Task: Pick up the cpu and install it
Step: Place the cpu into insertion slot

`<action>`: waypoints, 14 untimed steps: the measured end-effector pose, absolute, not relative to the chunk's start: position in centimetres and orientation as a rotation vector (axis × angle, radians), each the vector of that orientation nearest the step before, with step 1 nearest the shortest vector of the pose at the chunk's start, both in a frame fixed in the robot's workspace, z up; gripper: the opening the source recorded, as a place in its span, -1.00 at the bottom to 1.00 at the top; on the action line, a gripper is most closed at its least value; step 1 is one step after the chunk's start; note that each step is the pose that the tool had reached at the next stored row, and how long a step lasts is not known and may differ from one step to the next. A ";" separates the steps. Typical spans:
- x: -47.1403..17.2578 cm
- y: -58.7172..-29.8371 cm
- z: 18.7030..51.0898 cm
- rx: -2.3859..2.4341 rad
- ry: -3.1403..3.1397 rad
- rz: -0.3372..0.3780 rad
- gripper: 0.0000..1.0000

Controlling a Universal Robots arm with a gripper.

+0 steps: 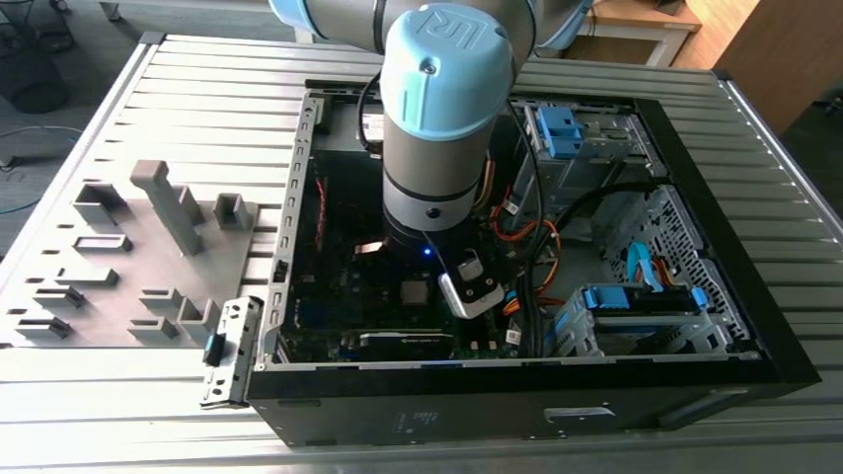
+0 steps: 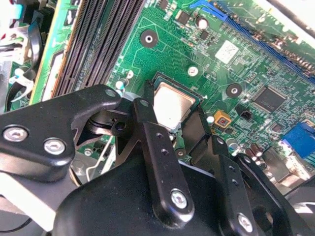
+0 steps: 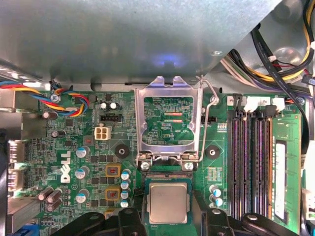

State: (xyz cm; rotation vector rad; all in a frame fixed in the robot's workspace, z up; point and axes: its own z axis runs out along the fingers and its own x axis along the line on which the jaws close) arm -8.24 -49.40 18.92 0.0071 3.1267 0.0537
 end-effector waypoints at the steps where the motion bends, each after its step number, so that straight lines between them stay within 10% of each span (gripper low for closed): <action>1: -8.2 -49.4 18.9 0.009 3.127 0.054 -0.06; 14: -8.2 -49.4 19.1 0.012 3.126 0.058 -0.06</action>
